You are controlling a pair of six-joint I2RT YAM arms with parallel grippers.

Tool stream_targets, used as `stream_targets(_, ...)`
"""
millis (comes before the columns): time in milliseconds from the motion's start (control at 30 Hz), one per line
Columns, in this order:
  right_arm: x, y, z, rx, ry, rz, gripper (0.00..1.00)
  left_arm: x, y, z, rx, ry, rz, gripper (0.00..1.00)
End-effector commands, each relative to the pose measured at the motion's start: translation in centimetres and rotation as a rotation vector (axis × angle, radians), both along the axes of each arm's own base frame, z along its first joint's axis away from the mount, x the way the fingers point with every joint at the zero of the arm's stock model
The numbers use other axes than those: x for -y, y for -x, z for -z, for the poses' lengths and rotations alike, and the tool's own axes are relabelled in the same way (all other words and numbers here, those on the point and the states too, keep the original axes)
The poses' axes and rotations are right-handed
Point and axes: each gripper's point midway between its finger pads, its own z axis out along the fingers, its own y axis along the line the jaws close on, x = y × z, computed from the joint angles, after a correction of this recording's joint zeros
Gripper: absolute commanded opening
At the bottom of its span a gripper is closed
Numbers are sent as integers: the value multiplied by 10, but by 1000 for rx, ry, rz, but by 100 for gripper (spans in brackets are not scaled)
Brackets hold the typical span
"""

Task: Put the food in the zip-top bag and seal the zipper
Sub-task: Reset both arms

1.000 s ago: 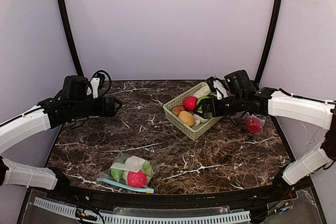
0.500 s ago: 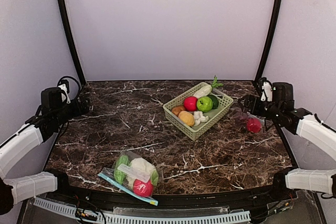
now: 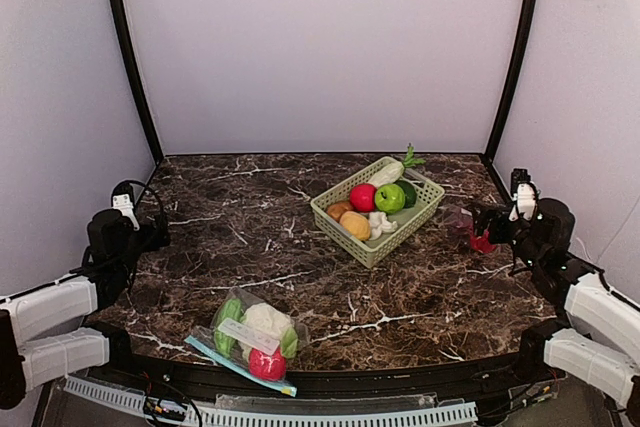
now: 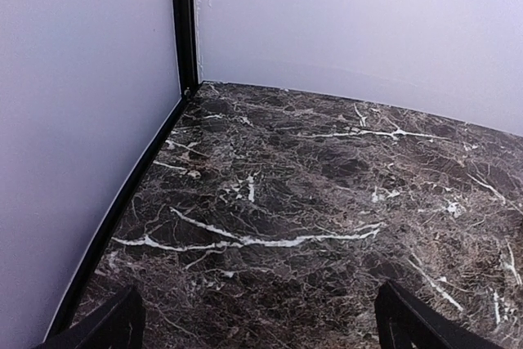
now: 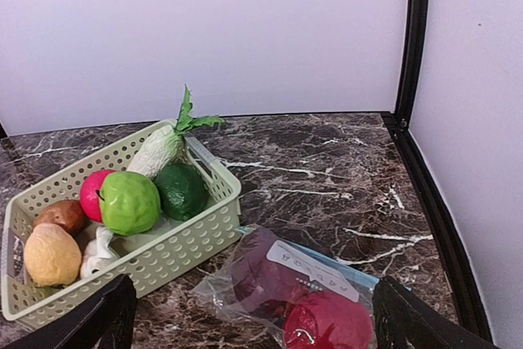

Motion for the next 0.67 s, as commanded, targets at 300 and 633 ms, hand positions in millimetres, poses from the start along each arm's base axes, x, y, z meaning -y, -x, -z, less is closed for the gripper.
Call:
stream_targets(300, 20, 13, -7, 189, 64, 81, 99, -14, 3, -2, 78, -98, -56, 99)
stream_targets(633, 20, 14, -4, 188, 67, 83, 99, -15, 7, -6, 100, -90, -59, 99)
